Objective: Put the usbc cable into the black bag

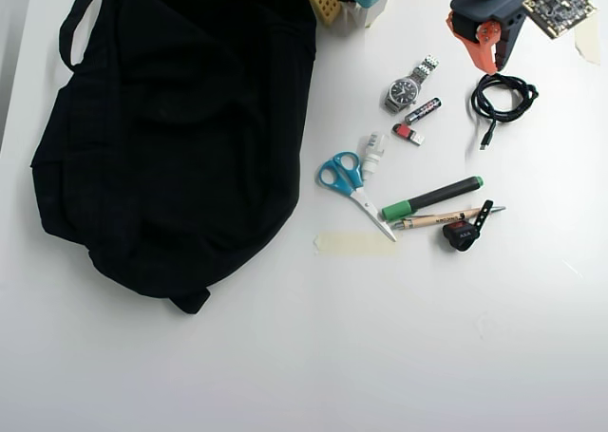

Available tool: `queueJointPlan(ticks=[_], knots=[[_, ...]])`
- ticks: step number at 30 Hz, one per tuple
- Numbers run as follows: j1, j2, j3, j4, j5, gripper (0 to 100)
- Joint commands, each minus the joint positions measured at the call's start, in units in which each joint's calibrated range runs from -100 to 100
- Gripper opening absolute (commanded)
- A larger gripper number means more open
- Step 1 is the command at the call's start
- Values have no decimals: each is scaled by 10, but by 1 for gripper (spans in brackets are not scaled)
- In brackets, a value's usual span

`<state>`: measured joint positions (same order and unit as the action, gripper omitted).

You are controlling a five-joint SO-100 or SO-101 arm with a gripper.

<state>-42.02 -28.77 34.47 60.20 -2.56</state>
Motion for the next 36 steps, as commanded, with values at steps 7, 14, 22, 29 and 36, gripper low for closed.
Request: queueJointPlan(ticks=[7, 14, 22, 29, 36], knots=[[-28, 90, -28, -102, 0, 3], [-44, 152, -28, -152, 0, 3], [-70, 194, -26, -205, -1, 3], [-88, 217, -27, -230, -1, 3], [-94, 217, -19, -231, -17, 13]])
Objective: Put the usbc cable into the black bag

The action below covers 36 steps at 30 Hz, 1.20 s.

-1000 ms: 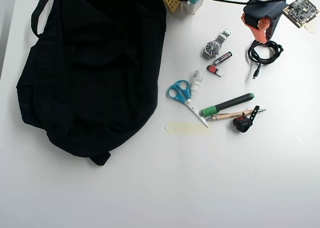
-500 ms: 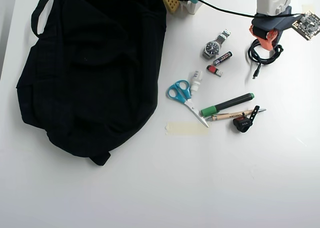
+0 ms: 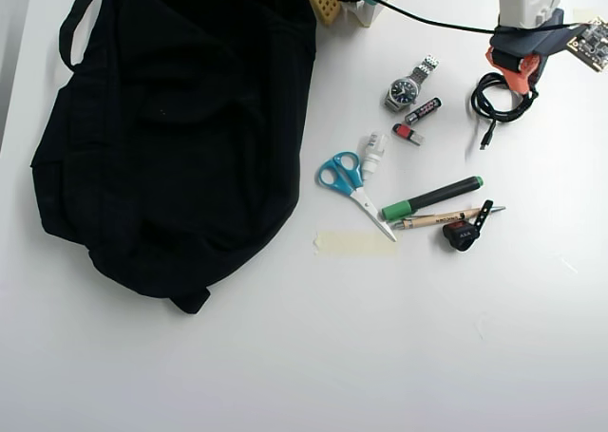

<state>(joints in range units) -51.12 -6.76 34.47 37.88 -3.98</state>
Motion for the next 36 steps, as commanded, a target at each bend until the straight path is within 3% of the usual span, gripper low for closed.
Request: queueJointPlan(ticks=[1, 8, 19, 27, 36], knots=[[-3, -3, -18, -8, -4, 17], [12, -4, 27, -7, -20, 33], [18, -3, 37, 5, -20, 34], [12, -3, 16, 102, -20, 39], [14, -5, 25, 96, -16, 39]])
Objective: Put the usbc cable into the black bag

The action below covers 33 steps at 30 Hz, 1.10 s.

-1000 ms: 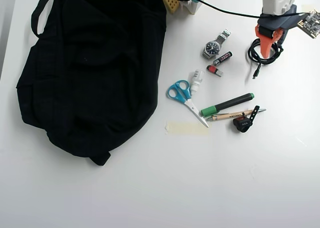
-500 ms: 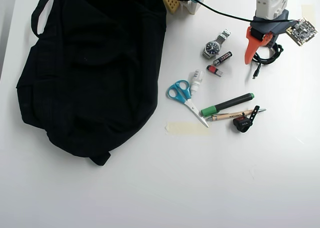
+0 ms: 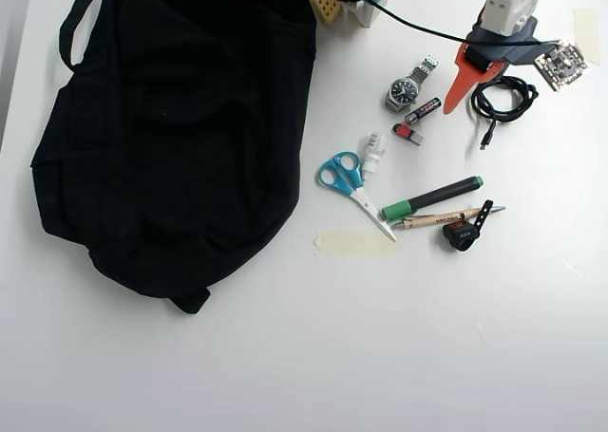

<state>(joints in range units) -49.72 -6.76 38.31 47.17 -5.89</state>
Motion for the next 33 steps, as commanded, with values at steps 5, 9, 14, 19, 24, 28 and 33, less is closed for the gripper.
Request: queueJointPlan(ticks=[5, 9, 14, 19, 24, 28, 33], knots=[[-8, 3, -21, 10, 0, 39], [-8, 34, -27, 18, -1, 39], [-17, 53, -69, 68, -19, 39], [-35, 53, -94, 113, -52, 39], [-42, 51, -94, 113, -52, 39], [-47, 44, -94, 113, -52, 39], [-32, 43, -94, 113, -55, 39]])
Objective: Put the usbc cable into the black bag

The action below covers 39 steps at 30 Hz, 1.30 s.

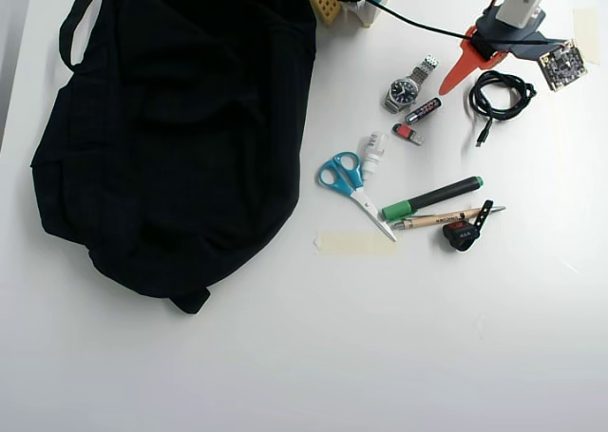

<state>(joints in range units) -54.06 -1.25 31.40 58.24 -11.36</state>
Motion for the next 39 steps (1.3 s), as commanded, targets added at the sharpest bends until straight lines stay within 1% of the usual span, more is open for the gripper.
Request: queueJointPlan(ticks=[1, 4, 9, 13, 33, 39], knots=[[15, -12, -33, 2, 7, 39], [18, -4, -48, 3, 38, 39], [40, -4, -50, 3, 45, 39], [52, -2, -56, 2, 63, 39], [58, 38, -87, 2, 60, 39], [62, 78, -114, 2, 62, 39]])
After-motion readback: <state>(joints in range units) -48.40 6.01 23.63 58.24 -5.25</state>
